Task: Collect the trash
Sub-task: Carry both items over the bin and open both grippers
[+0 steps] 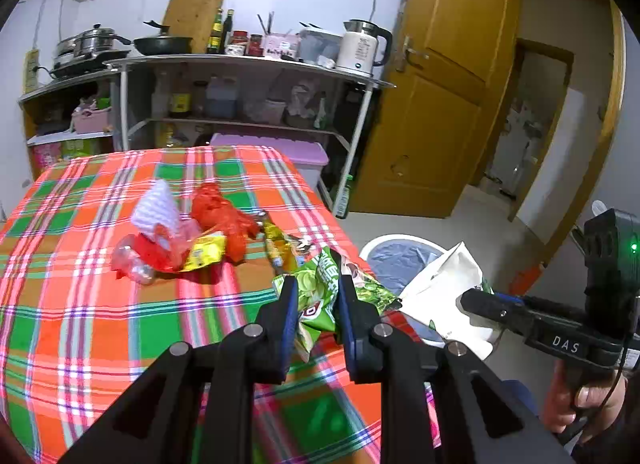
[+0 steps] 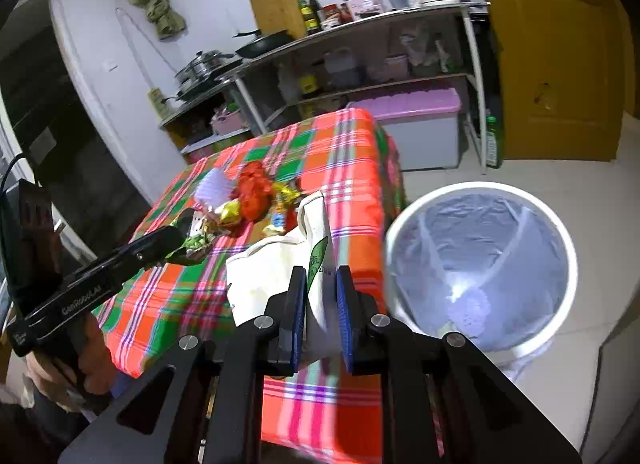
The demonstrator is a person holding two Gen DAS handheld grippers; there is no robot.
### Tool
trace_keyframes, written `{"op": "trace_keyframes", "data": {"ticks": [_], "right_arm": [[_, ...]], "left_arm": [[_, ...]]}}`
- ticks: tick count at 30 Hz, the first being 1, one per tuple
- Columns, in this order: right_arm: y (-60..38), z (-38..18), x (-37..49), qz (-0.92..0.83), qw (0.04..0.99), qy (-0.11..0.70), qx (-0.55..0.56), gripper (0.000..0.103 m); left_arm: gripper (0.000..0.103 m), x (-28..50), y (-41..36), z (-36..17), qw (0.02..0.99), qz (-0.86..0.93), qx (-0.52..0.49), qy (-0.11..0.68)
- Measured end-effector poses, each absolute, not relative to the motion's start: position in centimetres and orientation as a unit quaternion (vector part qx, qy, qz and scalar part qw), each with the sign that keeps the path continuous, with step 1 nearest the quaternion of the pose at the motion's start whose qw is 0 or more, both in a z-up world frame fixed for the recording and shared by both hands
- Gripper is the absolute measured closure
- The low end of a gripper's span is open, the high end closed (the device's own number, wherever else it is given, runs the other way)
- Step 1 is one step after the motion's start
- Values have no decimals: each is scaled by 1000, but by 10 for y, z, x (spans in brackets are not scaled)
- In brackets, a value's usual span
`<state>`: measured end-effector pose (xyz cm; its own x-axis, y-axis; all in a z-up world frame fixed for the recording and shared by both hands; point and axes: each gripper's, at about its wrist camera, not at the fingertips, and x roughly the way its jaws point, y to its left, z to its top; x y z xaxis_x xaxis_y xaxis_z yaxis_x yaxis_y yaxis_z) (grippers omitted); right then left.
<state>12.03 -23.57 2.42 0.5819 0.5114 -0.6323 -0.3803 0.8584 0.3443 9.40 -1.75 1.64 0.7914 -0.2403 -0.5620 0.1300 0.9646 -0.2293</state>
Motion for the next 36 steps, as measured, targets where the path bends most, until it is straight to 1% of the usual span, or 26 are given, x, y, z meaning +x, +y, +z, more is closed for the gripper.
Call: {"op": "trace_keyframes", "data": {"ticks": [17,30,34,36], "right_arm": [[-316,2,141,167,897,387,131,87],[-360,-30,171,123,886,420,154,87],[-367,-42,183,111,880,435,155,84],[-368,-47,188,107,877,442,154,84]], "left_arm": [[82,141,-92,6,929,-156,-53,333],[82,189,-155,-26,902,-203,-26,380],[81,202,-166,-39,895,-207,-22,396],[79,208,-169,-44,890,-206,-22,407]]}}
